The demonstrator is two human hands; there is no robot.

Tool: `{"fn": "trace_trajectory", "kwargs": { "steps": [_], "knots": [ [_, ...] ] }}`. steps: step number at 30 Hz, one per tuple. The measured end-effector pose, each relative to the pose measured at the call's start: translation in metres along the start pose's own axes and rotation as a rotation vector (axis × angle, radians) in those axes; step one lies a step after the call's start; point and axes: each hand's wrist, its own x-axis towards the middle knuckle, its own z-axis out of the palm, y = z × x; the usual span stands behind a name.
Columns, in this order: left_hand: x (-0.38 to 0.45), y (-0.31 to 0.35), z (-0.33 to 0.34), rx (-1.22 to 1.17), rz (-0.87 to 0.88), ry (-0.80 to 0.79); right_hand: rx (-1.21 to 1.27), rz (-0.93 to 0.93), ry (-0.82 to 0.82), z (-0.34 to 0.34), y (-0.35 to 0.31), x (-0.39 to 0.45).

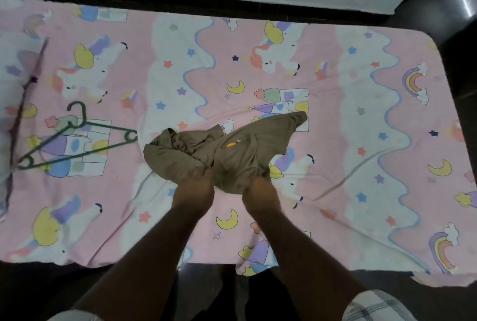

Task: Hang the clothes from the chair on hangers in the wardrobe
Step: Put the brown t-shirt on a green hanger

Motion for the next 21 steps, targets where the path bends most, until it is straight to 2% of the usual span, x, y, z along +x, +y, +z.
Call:
{"fn": "trace_trajectory", "kwargs": {
  "steps": [1,4,5,9,13,15,17,19,21],
  "knots": [
    [0.003,0.009,0.004,-0.036,0.007,-0.036,0.053,0.102,0.018,0.007,0.011,0.007],
    [0.016,0.024,0.023,-0.127,0.052,-0.044,0.209,0.355,0.204,0.009,0.038,0.020],
    [0.021,0.028,0.028,-0.127,0.080,-0.039,0.231,0.364,0.245,0.015,0.049,0.028],
    [0.042,0.045,0.049,-0.113,0.119,-0.049,0.329,0.485,0.060,0.030,0.070,0.049],
    [0.054,0.053,0.080,-0.204,0.164,-0.106,0.429,0.519,0.039,0.037,0.071,0.070],
    [0.064,0.056,0.081,-0.285,0.134,-0.207,0.537,0.531,0.048,0.033,0.064,0.077],
    [0.073,0.058,0.080,-0.357,0.106,-0.266,0.765,0.520,0.041,0.021,0.052,0.084],
    [0.081,0.062,0.063,-0.535,-0.010,-0.271,1.012,0.490,0.026,0.006,0.039,0.091],
    [0.097,0.058,0.038,-0.630,-0.180,-0.180,1.224,0.468,0.026,-0.018,0.029,0.104]
  ]
}}
